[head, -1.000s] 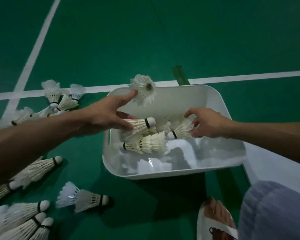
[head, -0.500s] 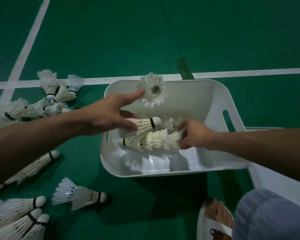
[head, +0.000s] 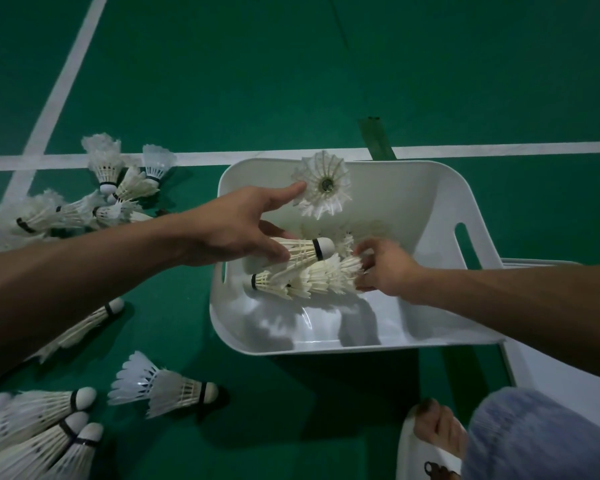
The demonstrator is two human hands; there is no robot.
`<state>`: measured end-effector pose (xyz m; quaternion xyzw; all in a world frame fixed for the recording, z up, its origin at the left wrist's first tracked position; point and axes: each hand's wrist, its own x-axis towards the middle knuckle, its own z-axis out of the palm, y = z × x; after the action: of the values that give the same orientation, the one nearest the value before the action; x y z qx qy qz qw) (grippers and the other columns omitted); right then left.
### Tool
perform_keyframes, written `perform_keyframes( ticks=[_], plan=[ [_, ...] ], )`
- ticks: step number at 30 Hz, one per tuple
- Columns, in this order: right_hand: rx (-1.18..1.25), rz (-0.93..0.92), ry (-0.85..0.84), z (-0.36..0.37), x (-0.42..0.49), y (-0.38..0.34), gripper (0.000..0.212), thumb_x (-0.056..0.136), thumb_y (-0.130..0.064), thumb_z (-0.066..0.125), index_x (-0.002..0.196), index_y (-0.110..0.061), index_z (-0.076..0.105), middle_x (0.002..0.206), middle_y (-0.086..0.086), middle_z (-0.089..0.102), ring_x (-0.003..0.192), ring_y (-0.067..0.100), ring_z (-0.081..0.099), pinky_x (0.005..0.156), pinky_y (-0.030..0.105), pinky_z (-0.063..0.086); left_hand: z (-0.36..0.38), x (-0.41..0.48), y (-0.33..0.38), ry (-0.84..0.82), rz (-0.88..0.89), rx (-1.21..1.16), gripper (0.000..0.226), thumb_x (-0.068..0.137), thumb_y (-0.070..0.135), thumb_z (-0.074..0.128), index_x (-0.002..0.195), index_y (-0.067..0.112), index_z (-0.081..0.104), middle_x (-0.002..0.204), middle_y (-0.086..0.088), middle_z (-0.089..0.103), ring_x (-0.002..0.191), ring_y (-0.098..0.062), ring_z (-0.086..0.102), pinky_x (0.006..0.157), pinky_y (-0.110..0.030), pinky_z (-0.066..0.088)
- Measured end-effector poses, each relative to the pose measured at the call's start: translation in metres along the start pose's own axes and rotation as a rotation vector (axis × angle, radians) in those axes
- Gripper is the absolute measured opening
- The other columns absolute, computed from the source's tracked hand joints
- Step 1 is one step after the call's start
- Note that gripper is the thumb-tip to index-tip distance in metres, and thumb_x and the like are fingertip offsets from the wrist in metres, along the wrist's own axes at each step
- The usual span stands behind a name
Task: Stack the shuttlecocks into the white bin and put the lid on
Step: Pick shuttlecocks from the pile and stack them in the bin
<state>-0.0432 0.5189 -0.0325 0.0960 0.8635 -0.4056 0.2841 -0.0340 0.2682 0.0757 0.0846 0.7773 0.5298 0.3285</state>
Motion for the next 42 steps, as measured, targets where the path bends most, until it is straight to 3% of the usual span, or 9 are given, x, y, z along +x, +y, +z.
perform_keyframes(
  ticks=[5, 11, 16, 24, 29, 34, 37, 40, 42],
  plan=[
    [0.035, -0.009, 0.003, -0.007, -0.007, 0.0, 0.052, 0.072, 0.012, 0.075, 0.103, -0.015, 0.044, 0.084, 0.012, 0.058, 0.074, 0.026, 0.062, 0.074, 0.046, 0.059, 0.004, 0.003, 0.001, -0.014, -0.001, 0.031, 0.098, 0.077, -0.013, 0.069, 0.15, 0.029, 0.02, 0.149, 0.022, 0.026, 0.103, -0.006, 0.065, 0.085, -0.025, 0.054],
    [-0.104, -0.076, 0.084, -0.03, -0.032, -0.005, 0.042, 0.072, -0.005, 0.082, 0.101, -0.013, 0.053, 0.089, 0.009, 0.066, 0.072, 0.021, 0.065, 0.067, 0.033, 0.059, 0.02, 0.01, 0.001, -0.008, -0.032, 0.066, 0.097, 0.076, -0.014, 0.069, 0.151, 0.026, 0.021, 0.153, 0.016, 0.025, 0.105, -0.013, 0.066, 0.088, -0.029, 0.054],
    [-0.121, -0.354, 0.13, -0.032, -0.067, -0.019, 0.033, 0.069, -0.018, 0.085, 0.085, -0.02, 0.056, 0.085, -0.003, 0.064, 0.076, 0.014, 0.064, 0.068, 0.023, 0.055, 0.032, 0.019, -0.001, 0.058, -0.081, 0.063, 0.097, 0.075, -0.014, 0.07, 0.151, 0.021, 0.02, 0.154, 0.011, 0.027, 0.105, -0.025, 0.065, 0.093, -0.039, 0.052],
    [-0.42, -0.765, 0.148, -0.014, -0.081, -0.029, 0.05, 0.064, -0.027, 0.087, 0.104, -0.021, 0.058, 0.113, -0.003, 0.061, 0.098, 0.015, 0.05, 0.086, 0.031, 0.044, 0.053, 0.026, 0.002, 0.107, -0.133, -0.133, 0.092, 0.078, -0.012, 0.067, 0.151, 0.013, 0.017, 0.159, 0.006, 0.014, 0.097, -0.022, 0.067, 0.084, -0.028, 0.055],
    [-0.468, -0.682, 0.09, -0.013, -0.069, -0.039, 0.049, 0.07, -0.029, 0.084, 0.105, -0.026, 0.05, 0.104, -0.002, 0.061, 0.088, 0.015, 0.055, 0.079, 0.038, 0.052, 0.058, 0.031, 0.001, 0.072, -0.153, -0.259, 0.088, 0.078, -0.014, 0.065, 0.15, 0.01, 0.02, 0.158, 0.005, 0.016, 0.106, -0.021, 0.065, 0.09, -0.032, 0.054],
    [-0.544, -0.671, -0.004, -0.015, -0.066, -0.047, 0.057, 0.073, -0.028, 0.082, 0.117, -0.022, 0.045, 0.106, -0.005, 0.061, 0.068, -0.002, 0.045, 0.063, 0.02, 0.036, 0.057, 0.035, -0.001, 0.064, -0.172, -0.341, 0.083, 0.081, -0.015, 0.061, 0.15, 0.01, 0.022, 0.157, 0.006, 0.021, 0.098, -0.017, 0.068, 0.087, -0.031, 0.055],
    [-0.583, -0.628, -0.054, -0.02, -0.068, -0.046, 0.066, 0.075, -0.026, 0.08, 0.129, -0.026, 0.04, 0.106, -0.005, 0.054, 0.085, 0.012, 0.051, 0.073, 0.024, 0.039, 0.051, 0.037, -0.001, 0.085, -0.167, -0.337, 0.076, 0.086, -0.007, 0.059, 0.15, 0.009, 0.022, 0.158, 0.008, 0.019, 0.1, -0.013, 0.067, 0.085, -0.031, 0.056],
    [-0.594, -0.57, -0.048, -0.034, -0.065, -0.034, 0.077, 0.078, -0.025, 0.078, 0.14, -0.035, 0.034, 0.135, -0.003, 0.051, 0.116, 0.017, 0.049, 0.096, 0.031, 0.041, 0.039, 0.037, -0.003, 0.156, -0.157, -0.285, 0.07, 0.088, -0.002, 0.059, 0.148, 0.006, 0.024, 0.158, 0.007, 0.019, 0.112, -0.02, 0.061, 0.091, -0.038, 0.054],
    [-0.578, -0.509, -0.003, -0.044, -0.059, -0.025, 0.071, 0.078, -0.025, 0.077, 0.137, -0.038, 0.039, 0.133, 0.002, 0.052, 0.11, 0.017, 0.051, 0.094, 0.031, 0.042, 0.034, 0.034, -0.006, 0.195, -0.151, -0.222, 0.067, 0.088, -0.001, 0.059, 0.147, 0.006, 0.027, 0.156, 0.007, 0.023, 0.125, -0.019, 0.05, 0.092, -0.033, 0.053]
  ],
)
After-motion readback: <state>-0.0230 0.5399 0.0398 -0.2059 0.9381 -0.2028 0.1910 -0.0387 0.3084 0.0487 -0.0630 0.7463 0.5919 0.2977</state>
